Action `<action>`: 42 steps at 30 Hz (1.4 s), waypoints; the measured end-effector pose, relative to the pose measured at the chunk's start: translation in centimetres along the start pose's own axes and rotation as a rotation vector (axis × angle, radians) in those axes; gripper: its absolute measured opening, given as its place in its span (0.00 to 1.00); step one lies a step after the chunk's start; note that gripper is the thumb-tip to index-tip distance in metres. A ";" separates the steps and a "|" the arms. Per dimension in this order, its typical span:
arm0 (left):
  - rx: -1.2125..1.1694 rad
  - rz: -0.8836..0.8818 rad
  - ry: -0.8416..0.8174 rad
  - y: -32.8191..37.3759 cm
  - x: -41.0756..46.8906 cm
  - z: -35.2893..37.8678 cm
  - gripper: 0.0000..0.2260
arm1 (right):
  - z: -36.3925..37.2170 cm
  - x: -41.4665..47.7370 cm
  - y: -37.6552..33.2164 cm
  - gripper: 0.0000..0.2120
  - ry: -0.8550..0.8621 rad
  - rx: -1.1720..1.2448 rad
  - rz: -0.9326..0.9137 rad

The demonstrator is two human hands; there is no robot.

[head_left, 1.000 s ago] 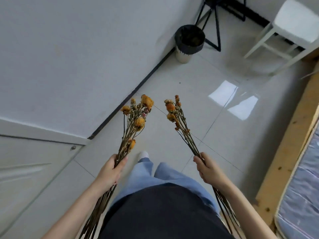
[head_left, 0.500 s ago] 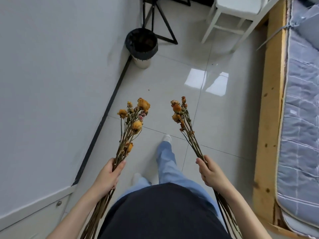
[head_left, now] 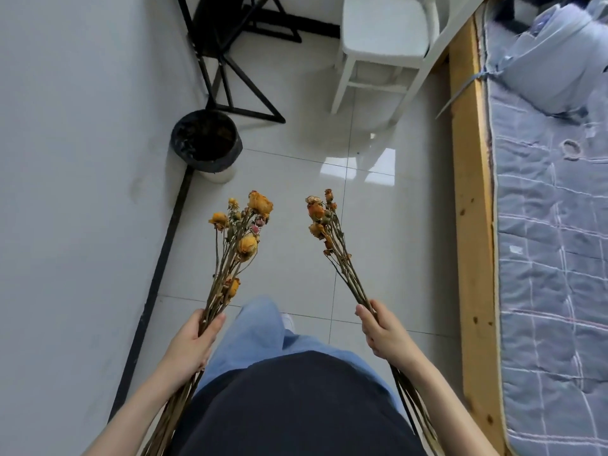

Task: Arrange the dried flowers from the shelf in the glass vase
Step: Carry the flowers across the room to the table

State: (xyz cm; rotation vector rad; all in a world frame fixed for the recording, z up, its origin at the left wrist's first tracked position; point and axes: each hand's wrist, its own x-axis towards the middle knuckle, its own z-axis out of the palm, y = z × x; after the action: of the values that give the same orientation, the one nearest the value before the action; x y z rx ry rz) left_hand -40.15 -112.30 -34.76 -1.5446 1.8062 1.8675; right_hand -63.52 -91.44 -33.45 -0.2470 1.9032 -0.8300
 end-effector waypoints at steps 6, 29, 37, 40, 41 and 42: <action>0.066 -0.004 -0.045 7.4 8.2 0.3 0.07 | -4.1 6.7 -3.8 0.11 0.061 0.048 0.058; 0.125 0.107 -0.091 39.3 39.1 -1.3 0.13 | -22.8 35.2 -29.1 0.15 0.152 0.007 0.020; 0.042 0.121 -0.004 49.7 46.5 0.6 0.08 | -32.5 46.5 -38.3 0.16 0.062 -0.072 -0.024; 0.013 0.123 0.038 53.6 48.7 0.6 0.09 | -35.4 49.9 -42.0 0.15 0.024 -0.120 -0.055; 0.001 0.128 0.046 54.9 49.4 0.6 0.09 | -36.1 50.9 -43.2 0.15 0.021 -0.121 -0.058; -0.009 0.133 0.050 56.2 50.0 0.6 0.10 | -36.8 51.9 -44.3 0.15 0.018 -0.120 -0.061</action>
State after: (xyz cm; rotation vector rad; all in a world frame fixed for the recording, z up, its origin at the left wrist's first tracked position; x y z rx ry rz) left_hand -102.45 -154.39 -32.00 -1.5216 1.9707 1.9124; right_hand -127.97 -134.49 -32.67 -0.3739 1.9730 -0.7611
